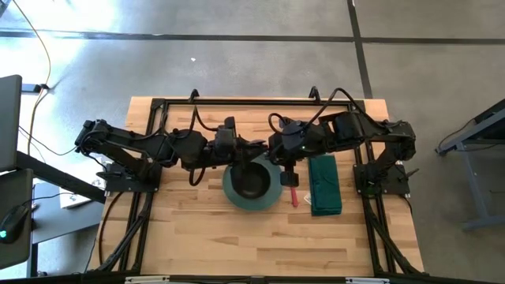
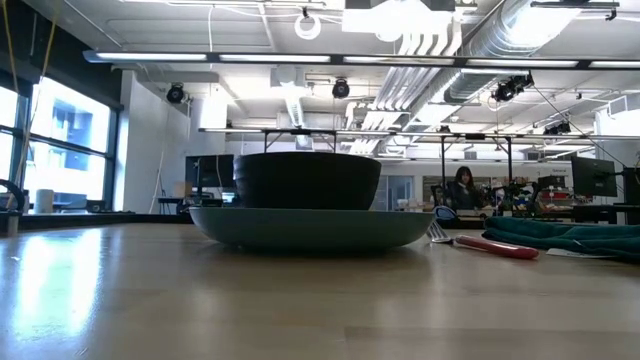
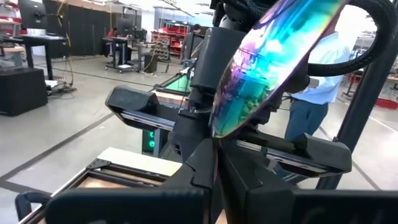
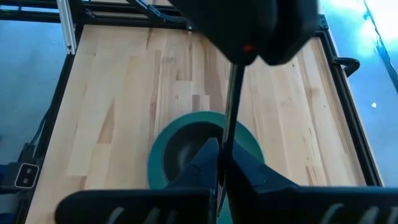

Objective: Set table place
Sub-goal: Put the blue spoon into the black bowl on the table

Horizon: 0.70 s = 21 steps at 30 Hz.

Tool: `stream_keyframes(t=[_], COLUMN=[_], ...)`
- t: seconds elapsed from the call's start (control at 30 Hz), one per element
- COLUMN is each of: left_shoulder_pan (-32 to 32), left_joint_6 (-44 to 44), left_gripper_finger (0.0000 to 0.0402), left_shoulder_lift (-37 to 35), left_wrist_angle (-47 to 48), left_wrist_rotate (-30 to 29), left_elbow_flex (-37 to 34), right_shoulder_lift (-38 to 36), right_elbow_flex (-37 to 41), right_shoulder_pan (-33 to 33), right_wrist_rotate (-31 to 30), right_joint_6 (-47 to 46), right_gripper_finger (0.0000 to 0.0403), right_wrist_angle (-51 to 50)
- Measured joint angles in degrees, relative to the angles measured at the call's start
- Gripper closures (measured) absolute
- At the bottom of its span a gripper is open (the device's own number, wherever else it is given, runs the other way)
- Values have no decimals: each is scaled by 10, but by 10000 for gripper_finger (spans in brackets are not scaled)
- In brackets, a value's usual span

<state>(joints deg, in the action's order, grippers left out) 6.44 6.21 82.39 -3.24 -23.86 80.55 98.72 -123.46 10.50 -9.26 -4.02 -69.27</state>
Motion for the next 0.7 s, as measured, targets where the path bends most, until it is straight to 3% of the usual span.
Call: stream_keyframes(t=[0.3, 0.7], left_shoulder_pan=[0, 0], left_joint_6=[-2, -3], left_gripper_finger=[400, 401], left_shoulder_lift=[0, 0], left_wrist_angle=[3, 5], left_wrist_rotate=[-22, -42], left_elbow_flex=[0, 0], right_shoulder_lift=[0, -1], right_elbow_flex=[0, 0], right_shoulder_pan=[0, 0], right_wrist_rotate=[-2, 0], right_joint_6=[-5, -5], right_gripper_finger=[394, 293], right_wrist_angle=[-12, -40])
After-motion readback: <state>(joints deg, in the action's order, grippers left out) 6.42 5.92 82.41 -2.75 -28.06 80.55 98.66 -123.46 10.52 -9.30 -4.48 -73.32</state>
